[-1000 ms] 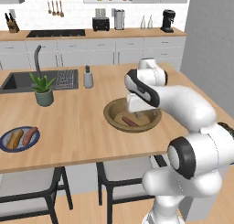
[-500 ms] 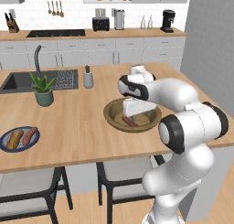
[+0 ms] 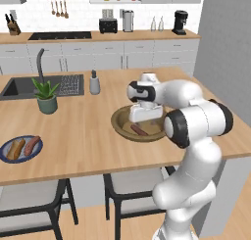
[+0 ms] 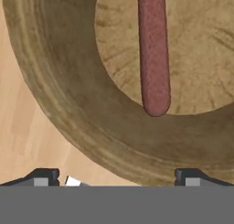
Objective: Place one bun and one sausage from the bowl on each plate.
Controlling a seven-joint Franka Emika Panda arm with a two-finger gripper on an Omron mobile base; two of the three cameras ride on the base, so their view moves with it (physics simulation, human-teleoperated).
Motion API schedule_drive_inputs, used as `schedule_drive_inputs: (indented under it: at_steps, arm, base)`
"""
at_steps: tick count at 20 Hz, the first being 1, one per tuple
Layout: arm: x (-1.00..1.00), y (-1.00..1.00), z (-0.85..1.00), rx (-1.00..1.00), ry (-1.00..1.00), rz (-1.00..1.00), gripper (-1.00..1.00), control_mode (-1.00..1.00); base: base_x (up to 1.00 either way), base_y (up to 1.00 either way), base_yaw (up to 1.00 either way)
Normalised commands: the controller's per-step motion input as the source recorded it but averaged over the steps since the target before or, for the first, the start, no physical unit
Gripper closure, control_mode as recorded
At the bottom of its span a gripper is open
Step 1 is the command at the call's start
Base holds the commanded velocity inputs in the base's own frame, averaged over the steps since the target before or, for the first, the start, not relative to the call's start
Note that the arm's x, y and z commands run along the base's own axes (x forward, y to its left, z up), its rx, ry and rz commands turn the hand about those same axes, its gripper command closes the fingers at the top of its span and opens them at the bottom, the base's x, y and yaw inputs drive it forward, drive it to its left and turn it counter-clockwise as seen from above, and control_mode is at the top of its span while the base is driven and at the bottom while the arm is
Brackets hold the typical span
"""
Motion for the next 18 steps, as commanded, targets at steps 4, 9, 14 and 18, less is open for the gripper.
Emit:
schedule_drive_inputs:
  at_steps: [4, 9, 14, 18]
  arm:
    - [0.57, 0.14, -0.38, 0.0, 0.0, -0.06, -1.0, -1.0]
    - [0.33, 0.0, -0.39, 0.0, 0.02, -0.09, -1.0, -1.0]
    - [0.22, 0.0, -0.42, 0.0, 0.05, -0.08, -1.0, -1.0]
    - [0.44, 0.0, -0.38, 0.0, 0.05, -0.06, -1.0, -1.0]
  base:
    - [0.0, 0.0, 0.0]
    - [0.0, 0.0, 0.0]
    - [0.0, 0.0, 0.0]
    - [0.0, 0.0, 0.0]
